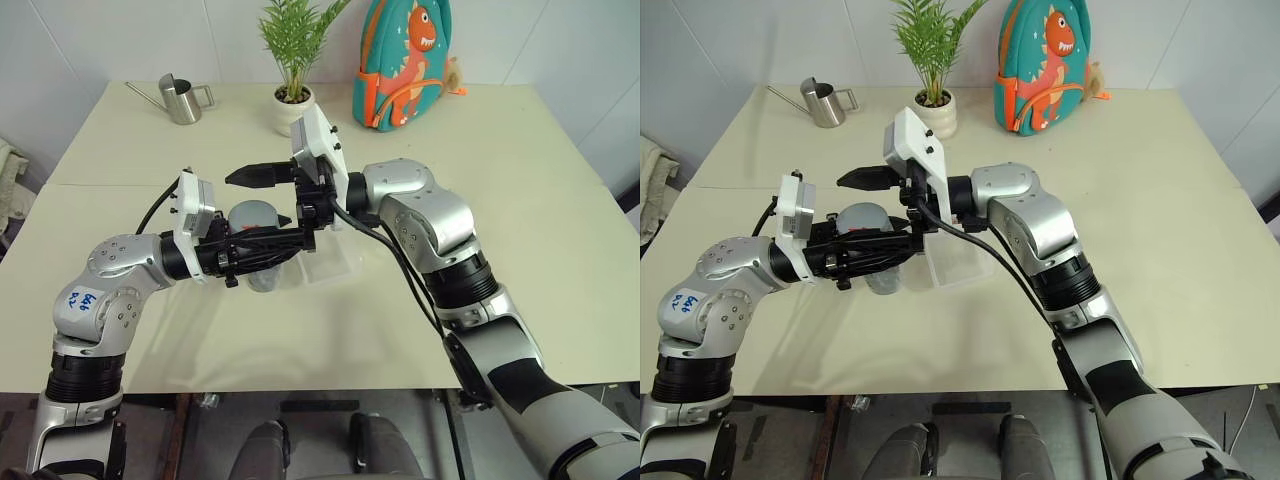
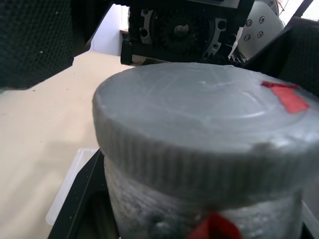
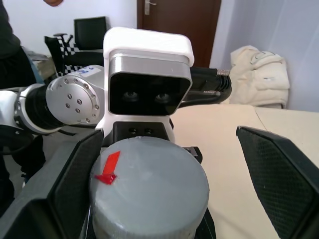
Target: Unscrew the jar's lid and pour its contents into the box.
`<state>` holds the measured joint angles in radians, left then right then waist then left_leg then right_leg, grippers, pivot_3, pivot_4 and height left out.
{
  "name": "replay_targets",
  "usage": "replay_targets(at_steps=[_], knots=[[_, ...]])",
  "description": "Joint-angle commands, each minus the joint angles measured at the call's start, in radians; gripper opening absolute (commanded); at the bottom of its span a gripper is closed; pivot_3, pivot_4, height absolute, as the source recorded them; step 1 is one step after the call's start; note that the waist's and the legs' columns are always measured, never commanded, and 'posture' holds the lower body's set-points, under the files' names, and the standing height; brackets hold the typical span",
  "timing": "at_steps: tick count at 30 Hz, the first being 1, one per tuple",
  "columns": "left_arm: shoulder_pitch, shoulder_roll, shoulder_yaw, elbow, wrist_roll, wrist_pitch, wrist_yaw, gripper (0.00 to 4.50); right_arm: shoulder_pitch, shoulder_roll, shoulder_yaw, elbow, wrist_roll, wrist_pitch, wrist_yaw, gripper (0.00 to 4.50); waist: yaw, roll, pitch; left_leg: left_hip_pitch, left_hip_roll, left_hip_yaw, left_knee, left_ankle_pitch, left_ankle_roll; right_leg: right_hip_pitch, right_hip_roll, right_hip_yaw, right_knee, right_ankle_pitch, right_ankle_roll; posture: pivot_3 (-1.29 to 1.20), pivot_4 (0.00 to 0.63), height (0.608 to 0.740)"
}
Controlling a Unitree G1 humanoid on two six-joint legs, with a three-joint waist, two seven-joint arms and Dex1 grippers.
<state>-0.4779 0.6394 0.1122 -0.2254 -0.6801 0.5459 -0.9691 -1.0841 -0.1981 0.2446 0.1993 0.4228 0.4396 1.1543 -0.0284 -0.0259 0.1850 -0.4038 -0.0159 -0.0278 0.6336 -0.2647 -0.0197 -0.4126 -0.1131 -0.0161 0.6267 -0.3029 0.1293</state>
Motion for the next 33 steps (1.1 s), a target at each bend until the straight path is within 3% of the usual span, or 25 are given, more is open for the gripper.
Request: replay_targets(at_steps=[1,12,21,33], knots=[[0.005,0.000,0.015,-0.056,-0.014,-0.034,-0.019,2.18,-0.017,-0.089,-0.093,0.044,0.007,-0.021,0.026,4.46,0.000,0.000,0.000,0.000,0.000,0.000,0.000,0.000,0.000,0.000,0.000,0.000,0.000,0.000,0.000,0.00,0.150,0.740],[0.015,0.003,0.030,-0.055,-0.006,-0.056,-0.024,2.18,0.032,-0.226,-0.167,0.036,0.087,0.017,0.159,4.46,-0.005,0.000,0.000,0.000,-0.002,0.003,0.000,0.000,0.000,0.000,0.001,0.001,-0.001,0.000,0.000,0.00,0.150,0.740],[-0.003,-0.001,0.005,-0.020,0.036,-0.098,-0.034,2.18,0.063,-0.112,-0.099,-0.206,0.167,0.163,0.075,4.46,0.001,0.000,0.000,0.000,0.002,0.003,0.001,0.000,0.000,0.000,0.001,0.002,-0.001,0.000,0.000,0.00,0.150,0.740],[-0.025,-0.030,-0.022,-0.014,0.042,-0.117,-0.032,2.18,0.038,0.010,-0.022,-0.141,0.063,0.098,-0.041,4.46,0.001,0.000,0.000,0.000,0.001,0.003,0.002,0.000,0.000,0.000,0.000,0.001,-0.001,0.001,0.001,0.00,0.150,0.740]])
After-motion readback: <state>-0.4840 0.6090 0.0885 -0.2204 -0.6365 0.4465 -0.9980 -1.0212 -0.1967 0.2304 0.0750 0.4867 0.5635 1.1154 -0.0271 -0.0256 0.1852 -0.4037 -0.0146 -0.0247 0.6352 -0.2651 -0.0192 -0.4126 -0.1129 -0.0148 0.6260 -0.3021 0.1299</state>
